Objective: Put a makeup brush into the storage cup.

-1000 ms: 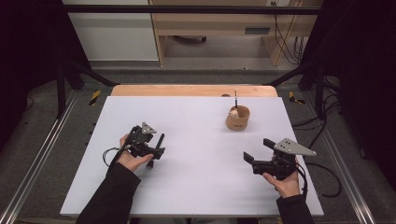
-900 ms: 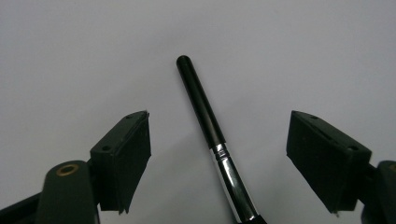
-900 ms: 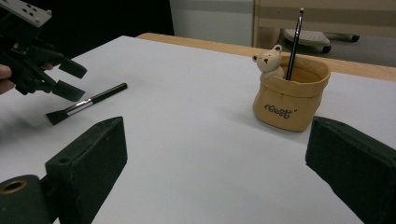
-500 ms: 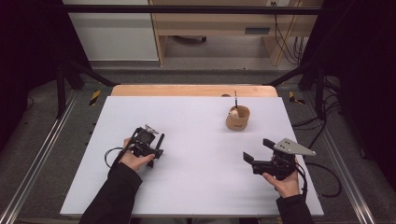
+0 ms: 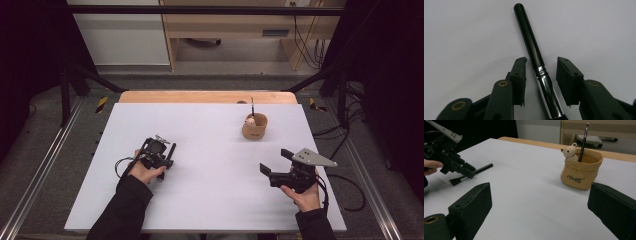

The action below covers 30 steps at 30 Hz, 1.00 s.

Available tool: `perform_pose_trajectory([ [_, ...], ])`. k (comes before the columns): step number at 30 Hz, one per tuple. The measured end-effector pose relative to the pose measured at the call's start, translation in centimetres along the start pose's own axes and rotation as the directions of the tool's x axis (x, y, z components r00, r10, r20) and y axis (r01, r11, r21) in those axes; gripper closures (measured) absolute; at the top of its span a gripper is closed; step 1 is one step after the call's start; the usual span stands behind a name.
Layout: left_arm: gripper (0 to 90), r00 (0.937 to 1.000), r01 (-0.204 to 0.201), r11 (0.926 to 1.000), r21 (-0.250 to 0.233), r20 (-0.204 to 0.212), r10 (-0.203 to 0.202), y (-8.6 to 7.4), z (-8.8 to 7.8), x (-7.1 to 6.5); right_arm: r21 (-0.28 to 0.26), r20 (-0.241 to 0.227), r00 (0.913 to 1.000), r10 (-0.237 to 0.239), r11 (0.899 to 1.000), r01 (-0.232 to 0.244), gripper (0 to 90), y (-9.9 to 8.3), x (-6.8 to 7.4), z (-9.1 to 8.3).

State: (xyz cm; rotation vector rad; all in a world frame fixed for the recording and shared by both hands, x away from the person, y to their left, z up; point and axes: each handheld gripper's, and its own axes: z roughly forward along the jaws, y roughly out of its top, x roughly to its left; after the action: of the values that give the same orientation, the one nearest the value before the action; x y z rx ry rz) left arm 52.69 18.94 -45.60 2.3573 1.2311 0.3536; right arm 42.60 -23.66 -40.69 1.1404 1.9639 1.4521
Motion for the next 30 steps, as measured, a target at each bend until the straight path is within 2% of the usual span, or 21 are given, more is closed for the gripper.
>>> perform_pose_trajectory([
  [7,70.0,0.9999,-0.008,0.9999,0.006,0.013,0.008,-0.1,-0.1,0.0,0.004,-0.001,1.0,-0.003,1.0,0.003,6.1,0.0,0.1,0.1],
  [17,77.3,0.9978,-0.058,0.9982,0.017,0.034,0.057,-0.1,-0.2,0.0,0.005,-0.003,1.0,-0.004,1.0,0.004,6.1,0.0,0.1,0.2],
  [23,77.1,0.996,-0.086,0.9955,0.041,0.029,0.084,0.2,-0.2,-0.2,0.006,-0.005,1.0,-0.005,1.0,0.005,6.1,0.0,0.1,0.2],
  [28,69.4,0.9938,-0.109,0.9912,0.075,0.029,0.107,0.8,-0.2,-0.2,0.007,-0.008,1.0,-0.003,1.0,0.003,6.1,0.0,0.1,0.2],
  [30,67.7,0.9934,-0.11,0.9902,0.086,0.041,0.107,1.0,-0.1,-0.2,0.008,-0.01,0.9999,-0.004,1.0,0.004,6.1,0.0,0.2,0.2],
])
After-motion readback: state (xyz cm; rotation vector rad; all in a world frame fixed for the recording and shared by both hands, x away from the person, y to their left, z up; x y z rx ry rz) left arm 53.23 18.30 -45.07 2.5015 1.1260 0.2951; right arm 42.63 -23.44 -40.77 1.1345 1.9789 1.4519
